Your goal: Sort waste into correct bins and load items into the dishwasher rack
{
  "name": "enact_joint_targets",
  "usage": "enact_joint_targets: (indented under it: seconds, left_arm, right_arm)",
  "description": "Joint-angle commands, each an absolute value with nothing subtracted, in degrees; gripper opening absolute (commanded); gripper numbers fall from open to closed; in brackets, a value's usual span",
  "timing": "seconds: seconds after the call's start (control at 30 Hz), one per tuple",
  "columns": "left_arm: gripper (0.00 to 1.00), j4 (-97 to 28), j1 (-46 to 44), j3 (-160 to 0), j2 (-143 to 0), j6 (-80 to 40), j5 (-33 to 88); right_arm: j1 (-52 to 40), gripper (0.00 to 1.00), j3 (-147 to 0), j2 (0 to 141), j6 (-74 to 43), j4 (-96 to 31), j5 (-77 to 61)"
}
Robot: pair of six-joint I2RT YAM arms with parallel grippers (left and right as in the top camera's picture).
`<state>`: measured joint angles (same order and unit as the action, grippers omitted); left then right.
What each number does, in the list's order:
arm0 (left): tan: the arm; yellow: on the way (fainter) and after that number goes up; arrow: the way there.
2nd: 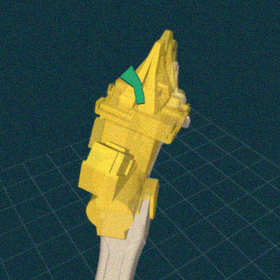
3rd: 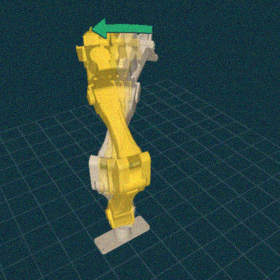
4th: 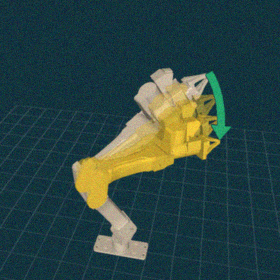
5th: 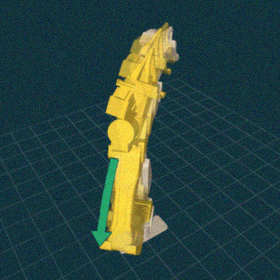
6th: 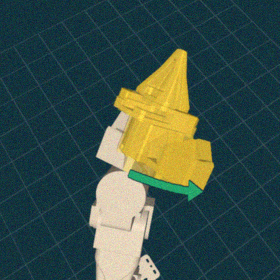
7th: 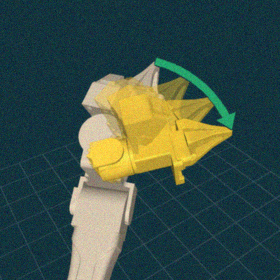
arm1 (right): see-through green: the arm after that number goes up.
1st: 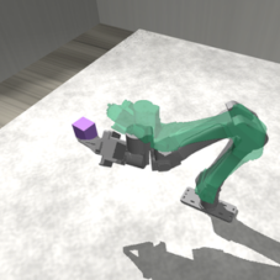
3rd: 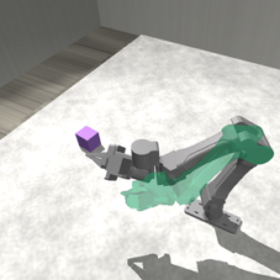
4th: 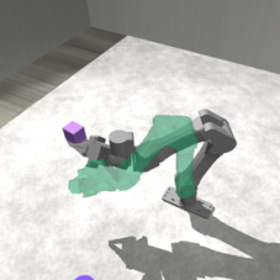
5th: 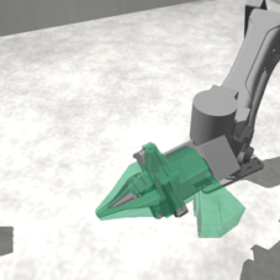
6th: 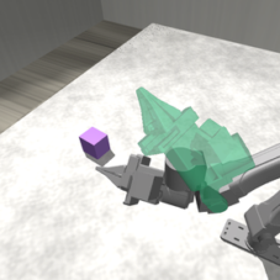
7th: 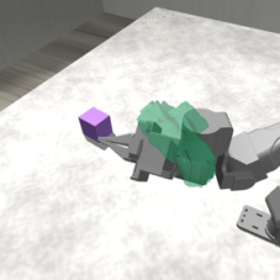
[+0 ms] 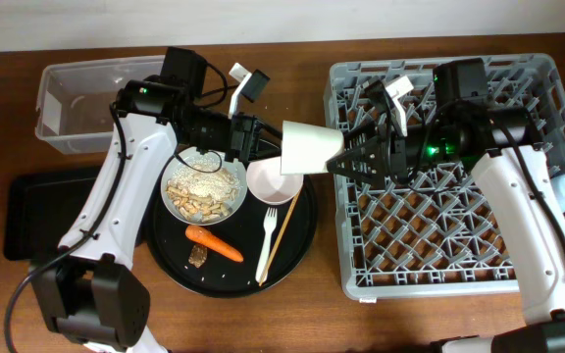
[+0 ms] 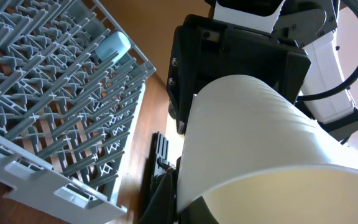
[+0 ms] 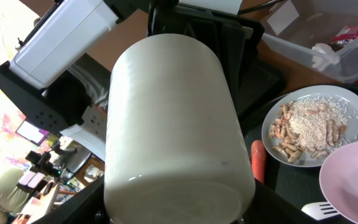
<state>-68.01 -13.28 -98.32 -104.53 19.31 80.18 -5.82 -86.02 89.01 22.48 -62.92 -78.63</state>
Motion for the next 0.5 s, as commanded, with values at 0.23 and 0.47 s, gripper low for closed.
enact_joint_targets:
  seconds: [0.23, 0.47]
  left_arm:
    - [0.02, -68.12, -16.14, -98.28, -104.9, 20.23, 78.19]
    - [0.28, -68.62, -16.08, -98.28, -104.9, 20.21, 65.39]
  right_arm:
    - [-10.87, 0.64, -86.43, 88.77, 22.46, -57.12, -85.36]
    - [-10.87, 0.5, -86.43, 88.77, 17.34, -56.77, -75.7]
